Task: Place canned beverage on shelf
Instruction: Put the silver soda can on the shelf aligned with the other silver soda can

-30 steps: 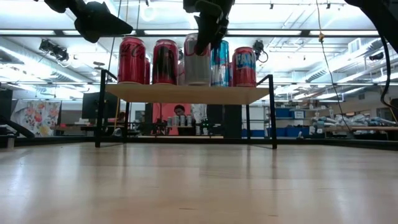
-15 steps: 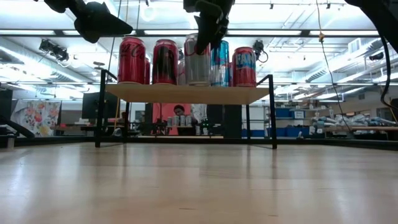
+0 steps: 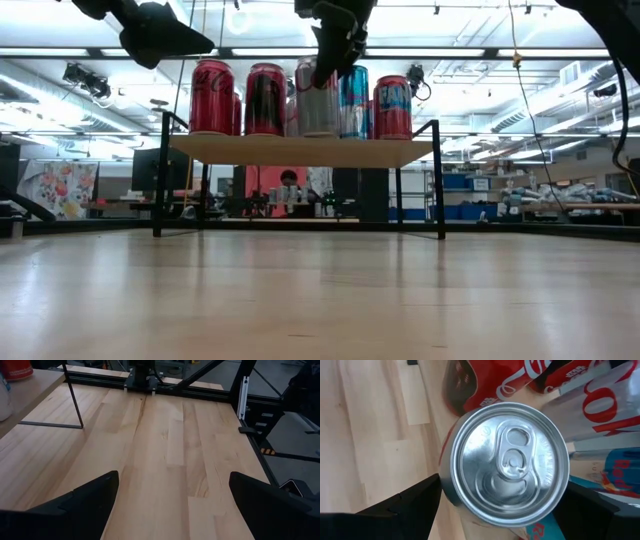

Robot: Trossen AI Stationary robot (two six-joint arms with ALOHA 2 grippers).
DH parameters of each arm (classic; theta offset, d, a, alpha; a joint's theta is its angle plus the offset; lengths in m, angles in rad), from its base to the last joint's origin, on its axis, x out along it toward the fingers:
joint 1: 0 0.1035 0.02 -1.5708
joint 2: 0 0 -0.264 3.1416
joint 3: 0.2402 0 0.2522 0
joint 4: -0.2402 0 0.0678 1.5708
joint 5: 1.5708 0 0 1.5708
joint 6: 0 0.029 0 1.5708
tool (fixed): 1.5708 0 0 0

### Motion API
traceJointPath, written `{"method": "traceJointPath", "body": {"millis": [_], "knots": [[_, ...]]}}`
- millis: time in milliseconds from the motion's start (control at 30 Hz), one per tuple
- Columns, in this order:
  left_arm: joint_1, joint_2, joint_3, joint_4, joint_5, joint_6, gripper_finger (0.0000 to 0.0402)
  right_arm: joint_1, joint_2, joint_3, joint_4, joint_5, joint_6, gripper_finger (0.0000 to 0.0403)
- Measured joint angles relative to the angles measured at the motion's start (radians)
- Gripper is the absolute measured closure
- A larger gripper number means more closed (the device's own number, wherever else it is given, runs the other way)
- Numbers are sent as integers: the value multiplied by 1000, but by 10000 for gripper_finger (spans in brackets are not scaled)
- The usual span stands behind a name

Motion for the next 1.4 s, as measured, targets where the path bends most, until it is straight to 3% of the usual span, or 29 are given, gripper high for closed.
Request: {"method": "traceJointPath", "body": {"millis": [833,1167,1400], "knots": [[0,0,0,10,0,4,10,-3,0,0,24,4,20,51],[0,0,0,10,0,5,10,8,0,0,-3,84,13,51],[0,0,0,12,0,5,10,10,0,0,-23,80,22,51]]}}
